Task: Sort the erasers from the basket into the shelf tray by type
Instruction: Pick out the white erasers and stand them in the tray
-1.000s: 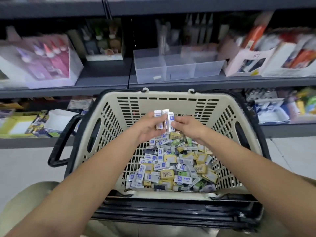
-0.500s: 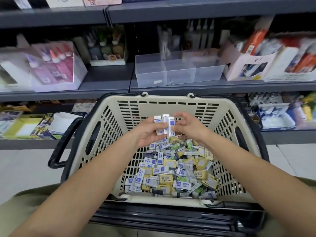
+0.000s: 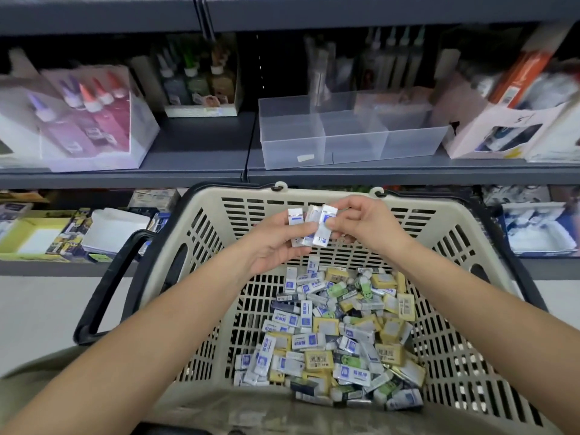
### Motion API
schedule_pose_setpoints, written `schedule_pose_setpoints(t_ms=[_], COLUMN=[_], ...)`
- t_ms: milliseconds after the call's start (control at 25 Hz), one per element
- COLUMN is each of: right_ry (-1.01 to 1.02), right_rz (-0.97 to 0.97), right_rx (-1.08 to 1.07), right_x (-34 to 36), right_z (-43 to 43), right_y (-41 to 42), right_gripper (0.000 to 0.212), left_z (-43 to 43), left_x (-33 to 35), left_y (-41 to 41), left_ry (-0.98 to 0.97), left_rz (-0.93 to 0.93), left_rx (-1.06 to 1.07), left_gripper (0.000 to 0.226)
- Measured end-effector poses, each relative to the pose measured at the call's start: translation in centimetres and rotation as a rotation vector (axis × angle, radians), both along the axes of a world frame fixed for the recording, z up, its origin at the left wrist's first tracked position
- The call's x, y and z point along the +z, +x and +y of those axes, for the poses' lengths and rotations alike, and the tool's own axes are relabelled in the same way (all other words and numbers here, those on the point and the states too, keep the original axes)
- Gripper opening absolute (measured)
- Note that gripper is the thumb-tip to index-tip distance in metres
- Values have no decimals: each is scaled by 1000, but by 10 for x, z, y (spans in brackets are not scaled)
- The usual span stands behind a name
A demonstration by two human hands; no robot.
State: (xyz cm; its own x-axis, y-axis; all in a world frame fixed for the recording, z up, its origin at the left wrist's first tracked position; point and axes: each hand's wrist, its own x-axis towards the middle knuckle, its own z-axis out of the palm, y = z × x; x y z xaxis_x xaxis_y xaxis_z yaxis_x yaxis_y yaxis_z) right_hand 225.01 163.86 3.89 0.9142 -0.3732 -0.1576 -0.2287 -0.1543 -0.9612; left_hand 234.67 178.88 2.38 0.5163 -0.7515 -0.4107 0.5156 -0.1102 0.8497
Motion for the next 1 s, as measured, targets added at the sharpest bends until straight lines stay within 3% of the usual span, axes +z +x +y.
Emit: schedule_pose_setpoints(t_ms=[200, 440, 600, 760, 880, 1000], right_ry=[125, 119, 298, 48, 34, -8], right_rz=[-4, -71, -80, -45, -6, -87], right_rx=[44, 113, 124, 86, 62, 61], right_x=[11, 35, 42, 41, 51, 72], right_z=[-4, -10, -10, -5, -8, -17], right_y=[9, 19, 28, 43, 55, 73], right_gripper=[9, 16, 17, 24, 22, 18], left_z=[2, 0, -2, -2, 0, 1], left_x=[8, 29, 35, 31, 38, 52], left_y=[6, 11, 18, 26, 40, 58], left_ry=[-7, -96, -79, 22, -12, -30], left_rz=[-37, 42, 58, -228, -207, -252], left_rx=[24, -36, 5, 89, 210, 313], left_gripper=[26, 32, 34, 26, 18, 15])
